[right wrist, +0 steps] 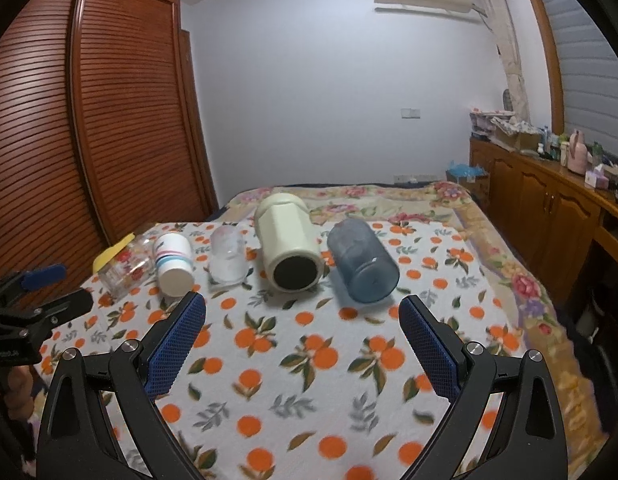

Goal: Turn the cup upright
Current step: 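Move the right gripper to the lying blue plastic cup and close on it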

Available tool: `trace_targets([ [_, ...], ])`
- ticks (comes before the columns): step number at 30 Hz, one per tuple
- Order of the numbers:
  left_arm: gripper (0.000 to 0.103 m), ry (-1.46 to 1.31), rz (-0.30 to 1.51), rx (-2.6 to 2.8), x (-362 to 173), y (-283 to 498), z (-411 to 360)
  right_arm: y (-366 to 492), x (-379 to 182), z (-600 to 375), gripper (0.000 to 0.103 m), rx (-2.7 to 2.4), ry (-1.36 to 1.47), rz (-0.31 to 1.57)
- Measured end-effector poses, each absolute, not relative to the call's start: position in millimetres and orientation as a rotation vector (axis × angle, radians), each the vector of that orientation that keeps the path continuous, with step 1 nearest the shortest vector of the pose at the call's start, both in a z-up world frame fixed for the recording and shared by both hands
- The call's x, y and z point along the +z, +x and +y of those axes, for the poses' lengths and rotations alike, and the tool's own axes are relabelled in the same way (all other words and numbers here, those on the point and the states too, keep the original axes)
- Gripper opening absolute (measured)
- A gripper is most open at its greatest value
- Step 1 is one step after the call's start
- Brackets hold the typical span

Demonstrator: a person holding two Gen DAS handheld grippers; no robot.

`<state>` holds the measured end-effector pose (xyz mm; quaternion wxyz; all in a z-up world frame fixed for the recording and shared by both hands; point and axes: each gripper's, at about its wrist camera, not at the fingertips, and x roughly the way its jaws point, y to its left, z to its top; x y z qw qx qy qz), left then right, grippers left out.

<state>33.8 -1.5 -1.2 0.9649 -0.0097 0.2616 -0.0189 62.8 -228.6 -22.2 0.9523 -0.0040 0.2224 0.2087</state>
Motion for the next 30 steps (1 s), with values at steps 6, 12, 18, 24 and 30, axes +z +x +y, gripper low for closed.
trace_targets([
  [6,0.096,0.006,0.522,-0.062,0,58,-3,105,-16,-228,0.095,0.435,-0.077,0.497],
  [12,0.096,0.004,0.55,-0.084,-5,85,-1,166,-22,-229,0.092,0.448,-0.123,0.628],
  [18,0.096,-0.036,0.611,-0.099,-11,109,0,213,-36,-224,0.082,0.471,-0.139,0.751],
  [24,0.096,-0.041,0.645,-0.12,-17,126,-4,249,-57,-214,0.081,0.485,-0.167,0.878],
  [30,0.093,-0.036,0.664,-0.156,-21,138,-8,271,-67,-203,0.077,0.498,-0.205,0.94],
])
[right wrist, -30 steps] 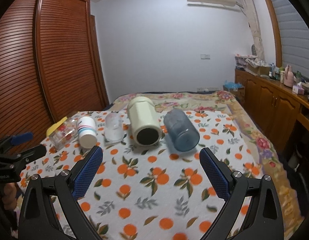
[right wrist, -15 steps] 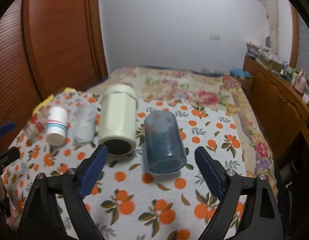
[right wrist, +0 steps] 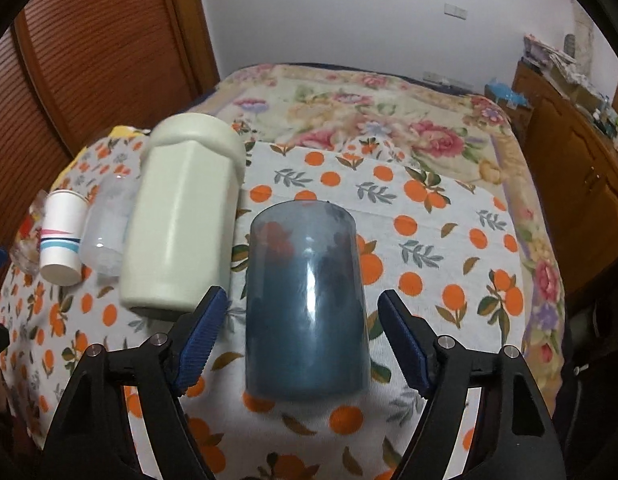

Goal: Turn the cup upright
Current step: 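Move the right gripper to the lying blue plastic cup and close on it, then lift the blue cup with the right gripper and rotate it upright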

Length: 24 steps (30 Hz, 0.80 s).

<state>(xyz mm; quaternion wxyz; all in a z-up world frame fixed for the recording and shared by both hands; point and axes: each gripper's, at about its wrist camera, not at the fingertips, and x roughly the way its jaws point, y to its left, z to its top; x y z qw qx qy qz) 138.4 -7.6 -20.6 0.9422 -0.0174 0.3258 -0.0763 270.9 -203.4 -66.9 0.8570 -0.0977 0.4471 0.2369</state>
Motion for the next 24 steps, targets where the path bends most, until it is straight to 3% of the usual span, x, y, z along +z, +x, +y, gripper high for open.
trace_targets([
  [7,0.092,-0.026,0.684,-0.17,-26,145,-13,283,-81,-198,0.068,0.508,-0.248,1.013],
  [24,0.092,-0.053,0.662,-0.163,-21,108,-4,213,-53,-218,0.067,0.553,-0.201,0.951],
])
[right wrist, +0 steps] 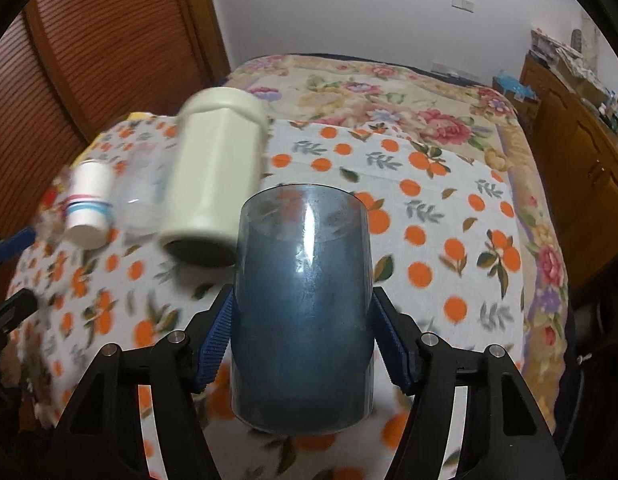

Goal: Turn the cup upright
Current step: 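Lift the blue cup with the right gripper and rotate it upright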

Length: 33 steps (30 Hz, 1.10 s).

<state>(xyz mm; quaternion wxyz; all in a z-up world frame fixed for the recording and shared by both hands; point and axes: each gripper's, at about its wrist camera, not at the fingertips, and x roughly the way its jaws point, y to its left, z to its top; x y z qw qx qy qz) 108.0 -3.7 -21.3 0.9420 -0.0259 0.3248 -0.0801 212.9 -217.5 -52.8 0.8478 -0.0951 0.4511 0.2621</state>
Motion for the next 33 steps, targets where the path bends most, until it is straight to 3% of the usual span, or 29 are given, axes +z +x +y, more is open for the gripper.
trace_targets([
  [15,0.092,-0.073,0.632,-0.105,-12,62,17,116,-71,-157,0.067,0.706,-0.162,0.963],
  [33,0.092,-0.116,0.652,-0.067,-24,62,30,107,-88,-119,0.068,0.73,-0.172,0.986],
])
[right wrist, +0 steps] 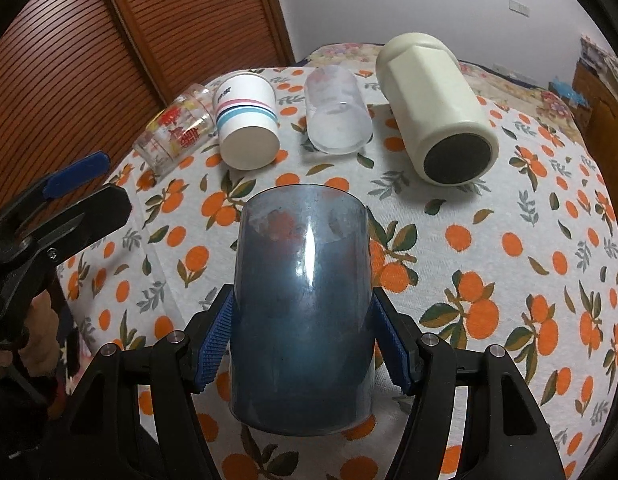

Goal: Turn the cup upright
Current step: 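Lift the blue cup with the right gripper and rotate it upright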

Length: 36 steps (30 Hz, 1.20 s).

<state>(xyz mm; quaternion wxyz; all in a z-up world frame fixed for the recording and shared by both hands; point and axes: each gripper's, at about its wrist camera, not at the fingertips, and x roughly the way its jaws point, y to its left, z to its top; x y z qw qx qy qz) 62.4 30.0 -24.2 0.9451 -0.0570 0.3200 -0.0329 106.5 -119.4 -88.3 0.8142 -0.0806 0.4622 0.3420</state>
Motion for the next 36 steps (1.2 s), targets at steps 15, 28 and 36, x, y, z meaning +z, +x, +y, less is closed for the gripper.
trace_targets([
  [15,0.092,-0.125,0.652,-0.077,-19,66,26,92,-61,-141,0.073,0.734,-0.127,0.929],
  [28,0.092,-0.099,0.776,-0.132,-15,90,-26,76,-36,-195,0.074,0.635,-0.118,0.801],
  [36,0.092,-0.143,0.934,-0.139,-26,116,-44,76,-43,-222,0.074,0.597,-0.083,0.779],
])
